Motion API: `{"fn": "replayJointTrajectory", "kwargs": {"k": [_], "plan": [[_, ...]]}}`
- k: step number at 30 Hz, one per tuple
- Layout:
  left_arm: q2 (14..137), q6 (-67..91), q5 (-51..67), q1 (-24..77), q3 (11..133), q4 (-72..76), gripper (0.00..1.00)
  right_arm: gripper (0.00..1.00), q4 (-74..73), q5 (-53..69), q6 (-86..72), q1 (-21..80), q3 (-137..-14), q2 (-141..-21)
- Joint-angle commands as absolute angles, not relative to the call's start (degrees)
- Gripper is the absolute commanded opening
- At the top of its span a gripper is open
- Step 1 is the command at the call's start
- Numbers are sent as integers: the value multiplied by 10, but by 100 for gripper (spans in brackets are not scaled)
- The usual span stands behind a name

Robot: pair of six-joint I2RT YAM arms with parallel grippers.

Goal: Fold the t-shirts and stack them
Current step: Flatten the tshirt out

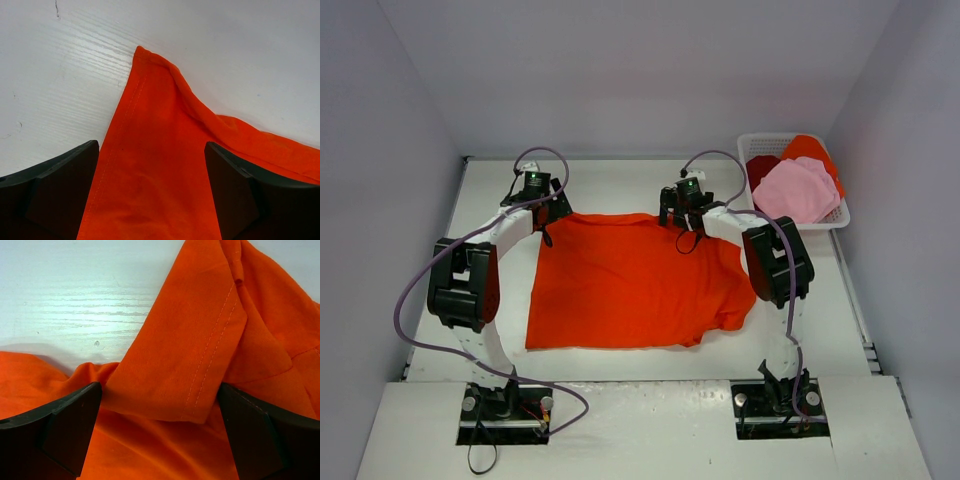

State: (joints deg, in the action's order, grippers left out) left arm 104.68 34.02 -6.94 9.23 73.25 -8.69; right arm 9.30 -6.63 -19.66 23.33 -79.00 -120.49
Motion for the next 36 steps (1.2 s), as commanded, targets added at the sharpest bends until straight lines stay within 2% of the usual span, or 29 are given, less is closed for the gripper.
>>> {"fn": "replayJointTrajectory", "kwargs": {"k": [1, 36], "plan": [[1017, 330, -79, 86, 734, -63, 81, 96, 110, -88, -192, 232, -809, -1182], [1042, 323, -84, 83, 722, -48, 81, 96, 124, -60, -179, 183, -924, -1259]]}}
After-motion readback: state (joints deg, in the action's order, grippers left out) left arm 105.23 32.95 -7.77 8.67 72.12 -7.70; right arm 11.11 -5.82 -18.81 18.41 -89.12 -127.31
